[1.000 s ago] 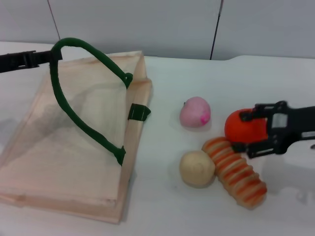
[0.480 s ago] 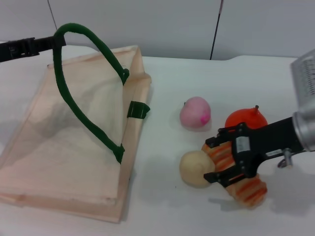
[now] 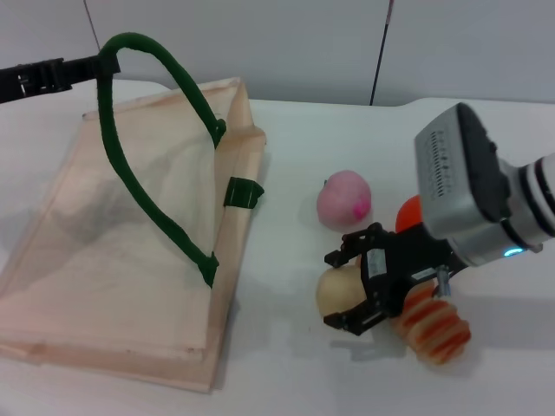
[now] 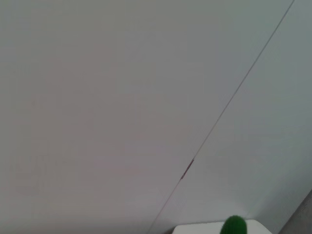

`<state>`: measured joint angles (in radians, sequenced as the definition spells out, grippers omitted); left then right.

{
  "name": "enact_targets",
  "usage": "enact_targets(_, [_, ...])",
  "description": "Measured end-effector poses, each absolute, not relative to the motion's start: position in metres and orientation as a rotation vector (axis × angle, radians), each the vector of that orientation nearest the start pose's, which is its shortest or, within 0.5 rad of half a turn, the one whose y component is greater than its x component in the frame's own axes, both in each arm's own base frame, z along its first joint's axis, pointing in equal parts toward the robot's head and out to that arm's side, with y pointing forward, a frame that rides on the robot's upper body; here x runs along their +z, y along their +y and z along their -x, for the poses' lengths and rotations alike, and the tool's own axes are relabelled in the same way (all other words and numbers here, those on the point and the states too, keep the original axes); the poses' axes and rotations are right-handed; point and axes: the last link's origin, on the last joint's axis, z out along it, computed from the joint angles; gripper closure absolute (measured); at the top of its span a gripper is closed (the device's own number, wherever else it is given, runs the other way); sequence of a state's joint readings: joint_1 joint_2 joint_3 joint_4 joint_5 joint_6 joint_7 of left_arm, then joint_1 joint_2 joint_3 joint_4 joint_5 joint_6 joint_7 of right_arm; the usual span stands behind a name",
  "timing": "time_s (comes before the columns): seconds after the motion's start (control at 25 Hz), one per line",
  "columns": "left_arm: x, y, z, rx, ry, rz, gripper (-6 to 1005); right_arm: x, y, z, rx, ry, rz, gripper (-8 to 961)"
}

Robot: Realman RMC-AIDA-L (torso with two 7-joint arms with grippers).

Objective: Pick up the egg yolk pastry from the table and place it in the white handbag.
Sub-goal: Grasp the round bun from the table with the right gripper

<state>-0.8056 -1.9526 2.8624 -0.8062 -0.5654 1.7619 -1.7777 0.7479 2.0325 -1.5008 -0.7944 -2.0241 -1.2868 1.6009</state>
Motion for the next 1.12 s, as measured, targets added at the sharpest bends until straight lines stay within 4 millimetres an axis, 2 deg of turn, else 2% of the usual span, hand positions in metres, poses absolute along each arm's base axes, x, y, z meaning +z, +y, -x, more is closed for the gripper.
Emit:
enact_targets(0.08, [0.129,0.373,0.275,-0.903,-1.123,2.246,841,-0.082,0.36,-0.177,-0.168,0.008,3.136,59])
enact_targets(0.44, [0.127,0.375,0.272,-0.915,-1.123,2.256,834,-0.095,0.369,-0.185,-0.261,0.013,3.057,59])
enact_targets(0.76, [0.128,0.376,0.274,-0.93,-1.132,2.261,828,-0.095,0.367,-0.185,-0.272,0.009,3.059,62])
enact_targets(1.0, [0.128,0.376,0.274,-0.929,-1.132,2.26,823,-0.095,0.367,-0.184,-0.269,0.025,3.063,162])
enact_targets(1.12, [0.128,0.376,0.275,-0.928,-1.133,2.26,821,-0.094,0.368,-0.183,-0.269,0.044,3.062,179])
